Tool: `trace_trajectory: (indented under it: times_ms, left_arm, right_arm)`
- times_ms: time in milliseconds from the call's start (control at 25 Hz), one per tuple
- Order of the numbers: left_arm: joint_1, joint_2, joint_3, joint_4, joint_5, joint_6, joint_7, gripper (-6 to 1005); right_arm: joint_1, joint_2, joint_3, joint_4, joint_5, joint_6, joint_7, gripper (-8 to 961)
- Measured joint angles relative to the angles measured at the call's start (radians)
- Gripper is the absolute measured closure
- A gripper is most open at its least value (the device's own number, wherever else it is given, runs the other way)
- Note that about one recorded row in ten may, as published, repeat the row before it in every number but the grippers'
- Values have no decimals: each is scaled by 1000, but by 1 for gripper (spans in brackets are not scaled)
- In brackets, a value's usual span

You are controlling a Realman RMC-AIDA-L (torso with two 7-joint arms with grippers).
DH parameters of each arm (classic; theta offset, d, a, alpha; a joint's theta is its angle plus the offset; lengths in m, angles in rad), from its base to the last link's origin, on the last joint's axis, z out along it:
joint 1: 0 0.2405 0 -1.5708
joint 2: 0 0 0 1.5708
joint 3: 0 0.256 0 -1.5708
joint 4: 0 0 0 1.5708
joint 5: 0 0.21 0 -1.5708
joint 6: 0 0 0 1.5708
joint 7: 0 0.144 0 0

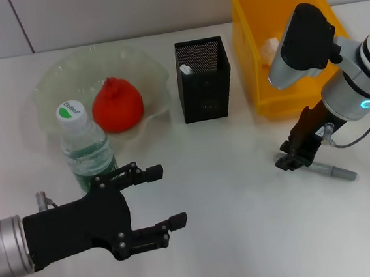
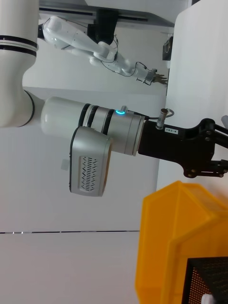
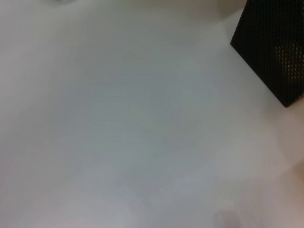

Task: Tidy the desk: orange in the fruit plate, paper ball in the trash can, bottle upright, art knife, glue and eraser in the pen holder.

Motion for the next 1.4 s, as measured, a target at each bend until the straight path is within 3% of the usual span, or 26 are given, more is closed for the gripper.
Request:
trace_trajectory:
  times_ms: [960,1160,1400]
  left_arm:
    - [1,0,0,0,0,6,0,197]
    - [1,0,0,0,0,6,0,197]
    - [1,0,0,0,0,6,0,197]
  right_arm:
    - [-1,0,-37,28,-1,40,3,638]
    - [-3,0,-36,21,-1,46,4,748]
    - [-4,0,-28,14,-1,44,5,804]
